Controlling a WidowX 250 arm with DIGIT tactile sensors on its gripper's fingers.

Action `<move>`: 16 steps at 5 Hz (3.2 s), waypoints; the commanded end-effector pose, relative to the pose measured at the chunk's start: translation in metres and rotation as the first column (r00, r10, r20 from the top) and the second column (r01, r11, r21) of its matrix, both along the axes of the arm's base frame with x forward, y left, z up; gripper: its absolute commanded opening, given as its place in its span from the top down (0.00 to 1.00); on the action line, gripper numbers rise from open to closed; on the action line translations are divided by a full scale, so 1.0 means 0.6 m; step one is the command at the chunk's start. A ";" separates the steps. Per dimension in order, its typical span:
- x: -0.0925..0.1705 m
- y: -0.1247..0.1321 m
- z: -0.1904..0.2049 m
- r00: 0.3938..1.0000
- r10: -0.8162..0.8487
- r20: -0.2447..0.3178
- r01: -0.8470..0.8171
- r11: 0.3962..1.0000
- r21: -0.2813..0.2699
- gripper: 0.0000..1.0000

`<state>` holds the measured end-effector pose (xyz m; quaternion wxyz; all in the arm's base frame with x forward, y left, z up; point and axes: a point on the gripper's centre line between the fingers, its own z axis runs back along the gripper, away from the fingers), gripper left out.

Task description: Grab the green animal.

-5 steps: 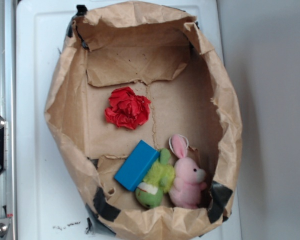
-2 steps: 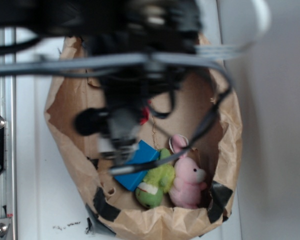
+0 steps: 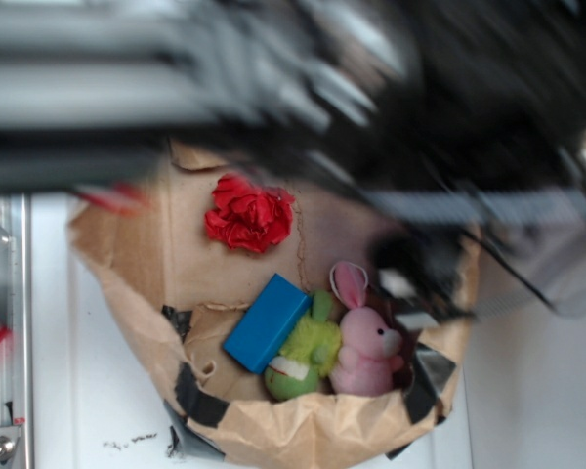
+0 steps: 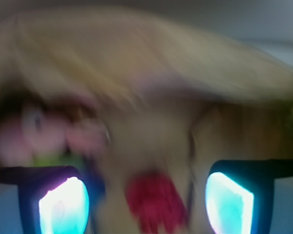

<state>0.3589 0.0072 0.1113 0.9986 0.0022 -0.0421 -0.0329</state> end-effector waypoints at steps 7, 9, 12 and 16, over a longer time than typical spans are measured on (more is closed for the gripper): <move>-0.119 -0.092 0.048 0.949 -0.315 0.006 0.315 0.949 0.007 0.00; -0.095 -0.084 -0.026 0.915 -0.385 0.123 0.389 0.921 -0.007 0.00; -0.090 -0.132 -0.043 0.891 -0.439 0.113 0.453 0.876 -0.167 0.00; -0.095 -0.175 -0.081 0.866 -0.458 0.200 0.488 0.861 -0.144 0.00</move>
